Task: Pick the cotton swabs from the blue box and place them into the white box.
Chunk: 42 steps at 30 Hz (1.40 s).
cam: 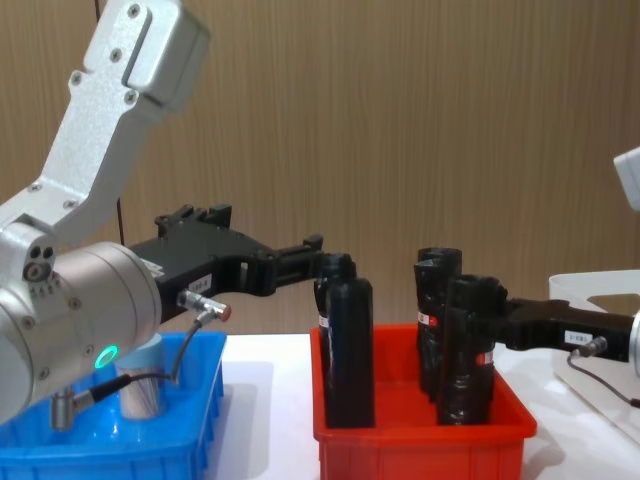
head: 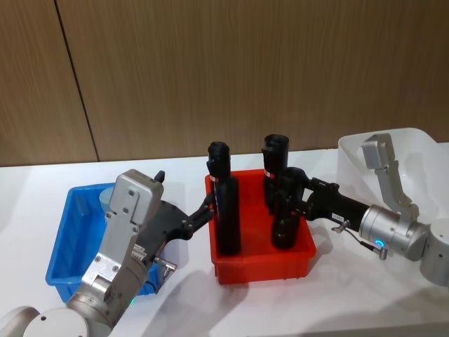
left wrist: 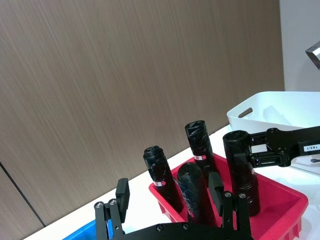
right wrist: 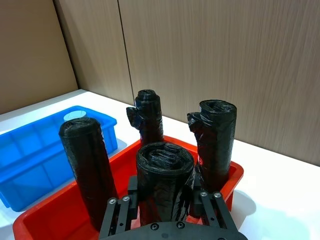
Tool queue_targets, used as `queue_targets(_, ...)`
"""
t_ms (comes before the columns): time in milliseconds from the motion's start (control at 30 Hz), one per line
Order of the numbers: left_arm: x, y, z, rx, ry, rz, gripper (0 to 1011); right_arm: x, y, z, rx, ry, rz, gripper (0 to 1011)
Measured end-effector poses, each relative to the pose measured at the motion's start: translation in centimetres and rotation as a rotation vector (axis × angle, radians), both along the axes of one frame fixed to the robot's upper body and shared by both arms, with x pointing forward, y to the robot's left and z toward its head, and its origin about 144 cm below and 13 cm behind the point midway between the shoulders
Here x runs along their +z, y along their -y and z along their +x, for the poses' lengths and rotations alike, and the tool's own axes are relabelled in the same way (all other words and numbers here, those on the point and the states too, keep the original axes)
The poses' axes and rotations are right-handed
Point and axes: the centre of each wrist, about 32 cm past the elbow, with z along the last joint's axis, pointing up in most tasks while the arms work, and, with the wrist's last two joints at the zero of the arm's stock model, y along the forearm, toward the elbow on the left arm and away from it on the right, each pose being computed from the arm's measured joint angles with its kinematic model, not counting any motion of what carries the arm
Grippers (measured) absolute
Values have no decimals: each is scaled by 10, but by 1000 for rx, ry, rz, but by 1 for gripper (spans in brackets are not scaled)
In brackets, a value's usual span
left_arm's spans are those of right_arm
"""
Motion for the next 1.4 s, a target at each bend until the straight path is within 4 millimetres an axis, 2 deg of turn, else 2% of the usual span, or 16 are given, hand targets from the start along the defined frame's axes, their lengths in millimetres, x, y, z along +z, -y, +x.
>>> queue_targets(33,0,0,0,0,0,0,1000,0,0,0,0,1,0,589)
queue_targets(167,0,0,0,0,0,0,1000,0,0,1,3,5,0,527)
queue_targets(633,0,0,0,0,0,0,999,8,-1,-2,5,48,21,436)
queue_targets(1400,0,0,0,0,0,0,999,76,11,-37,-154,197,63,346)
